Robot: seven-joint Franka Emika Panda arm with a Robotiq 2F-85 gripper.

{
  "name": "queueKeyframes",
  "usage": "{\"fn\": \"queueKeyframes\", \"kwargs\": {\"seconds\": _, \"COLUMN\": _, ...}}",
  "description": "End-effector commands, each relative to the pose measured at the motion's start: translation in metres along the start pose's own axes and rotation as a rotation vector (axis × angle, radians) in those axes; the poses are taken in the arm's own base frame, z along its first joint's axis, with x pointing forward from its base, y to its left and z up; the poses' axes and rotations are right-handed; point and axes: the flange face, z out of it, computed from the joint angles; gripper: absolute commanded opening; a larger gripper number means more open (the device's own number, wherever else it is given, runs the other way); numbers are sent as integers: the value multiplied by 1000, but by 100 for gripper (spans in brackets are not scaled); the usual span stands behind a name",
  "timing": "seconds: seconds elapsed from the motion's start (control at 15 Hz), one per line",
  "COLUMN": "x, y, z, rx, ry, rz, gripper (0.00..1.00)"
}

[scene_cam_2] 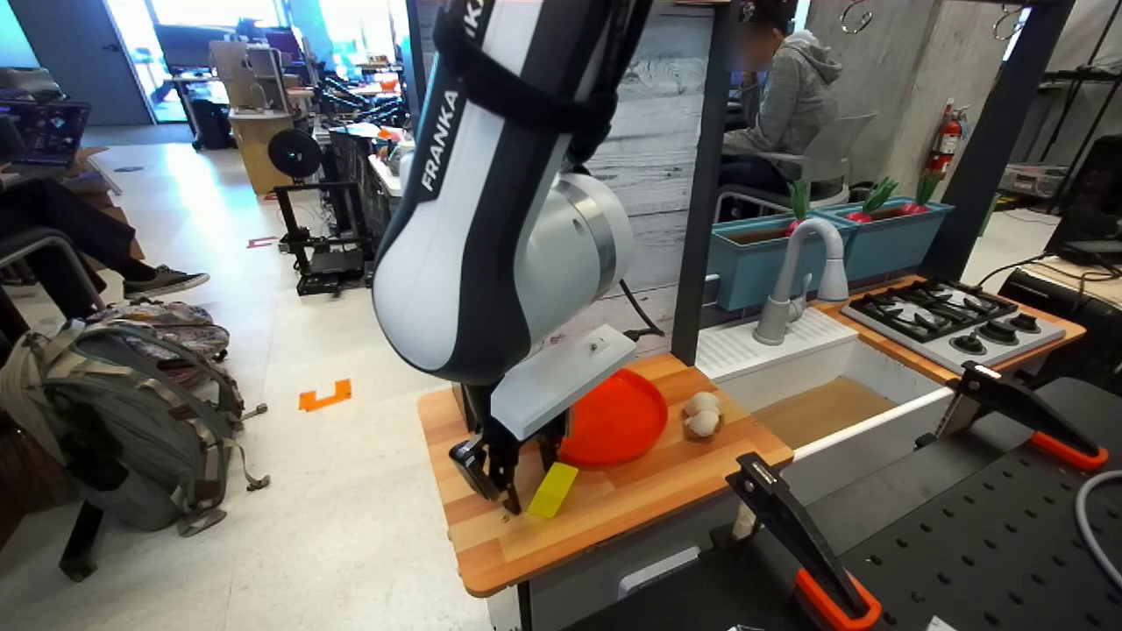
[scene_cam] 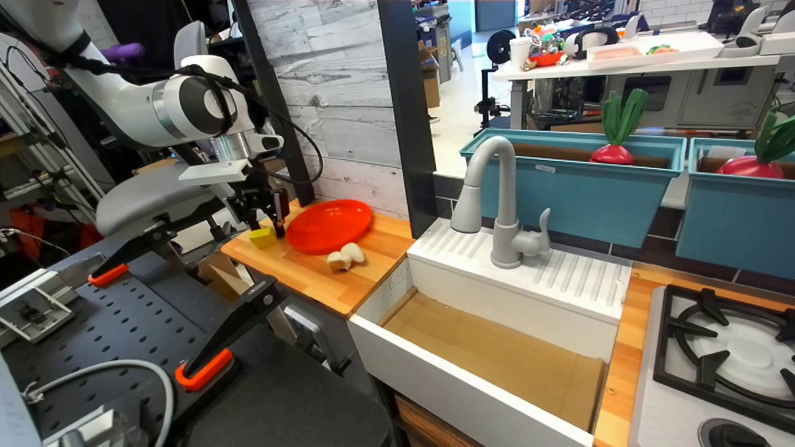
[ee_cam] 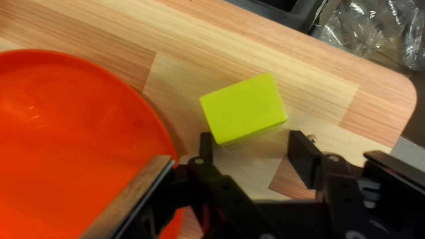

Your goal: Put the yellow block on the table

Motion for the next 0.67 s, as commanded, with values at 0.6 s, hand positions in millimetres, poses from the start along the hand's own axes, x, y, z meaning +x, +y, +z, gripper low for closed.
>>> {"fn": "queueKeyframes", "kwargs": {"seconds": 0.6, "x": -16, "y": -27, "z": -58, "rx": -52, "ry": 29, "rz": -96, "gripper": 100}}
